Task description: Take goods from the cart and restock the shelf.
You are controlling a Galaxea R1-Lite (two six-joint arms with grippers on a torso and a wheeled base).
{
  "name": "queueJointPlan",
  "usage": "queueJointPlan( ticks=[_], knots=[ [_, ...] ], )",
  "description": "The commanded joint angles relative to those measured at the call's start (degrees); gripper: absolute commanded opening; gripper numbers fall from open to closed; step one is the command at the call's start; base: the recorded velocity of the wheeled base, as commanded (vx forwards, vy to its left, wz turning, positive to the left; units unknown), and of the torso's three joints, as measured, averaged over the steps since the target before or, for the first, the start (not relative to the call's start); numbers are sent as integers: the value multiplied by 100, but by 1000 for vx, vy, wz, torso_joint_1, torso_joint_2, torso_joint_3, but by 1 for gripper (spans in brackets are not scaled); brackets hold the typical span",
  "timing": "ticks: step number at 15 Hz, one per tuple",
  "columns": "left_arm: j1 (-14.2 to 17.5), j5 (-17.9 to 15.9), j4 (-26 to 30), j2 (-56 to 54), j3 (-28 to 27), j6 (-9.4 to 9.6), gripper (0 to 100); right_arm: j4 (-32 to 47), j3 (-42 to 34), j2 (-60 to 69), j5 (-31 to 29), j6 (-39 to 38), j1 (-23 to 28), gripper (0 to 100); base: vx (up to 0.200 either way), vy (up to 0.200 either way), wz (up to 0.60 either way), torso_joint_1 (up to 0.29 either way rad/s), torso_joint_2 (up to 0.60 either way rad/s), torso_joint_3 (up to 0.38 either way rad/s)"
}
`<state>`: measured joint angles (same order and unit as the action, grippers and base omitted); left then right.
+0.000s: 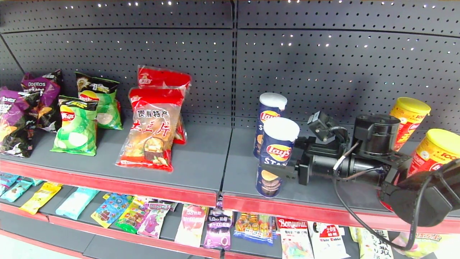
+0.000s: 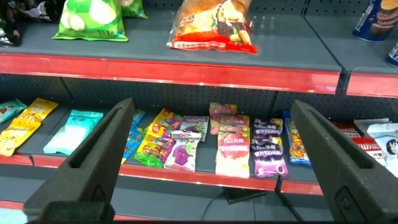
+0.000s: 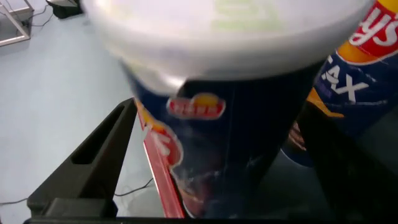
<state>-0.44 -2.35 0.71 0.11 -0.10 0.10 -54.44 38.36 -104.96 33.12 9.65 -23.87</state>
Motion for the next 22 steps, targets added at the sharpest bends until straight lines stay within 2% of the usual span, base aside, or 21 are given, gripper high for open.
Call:
queueJointPlan(
  ticks=[1,8,13,17,22],
  knots=[
    [0,-2,0,-2,1,-1,100,21,-259,310,-16,-7,58,100,0,0,0,0,0,0],
    [0,-2,0,-2,1,-1,100,83,-1129,1048,-43,-148,146,100,0,0,0,0,0,0],
    [0,-2,0,-2,1,-1,100,145,-1507,1268,-377,-579,128,100,0,0,0,0,0,0],
    [0,-2,0,-2,1,-1,100,1313,-1437,1549,-1018,-570,111,100,0,0,0,0,0,0],
    [0,-2,0,-2,1,-1,100,2069,-998,1171,-2407,-570,67,100,0,0,0,0,0,0]
  ],
)
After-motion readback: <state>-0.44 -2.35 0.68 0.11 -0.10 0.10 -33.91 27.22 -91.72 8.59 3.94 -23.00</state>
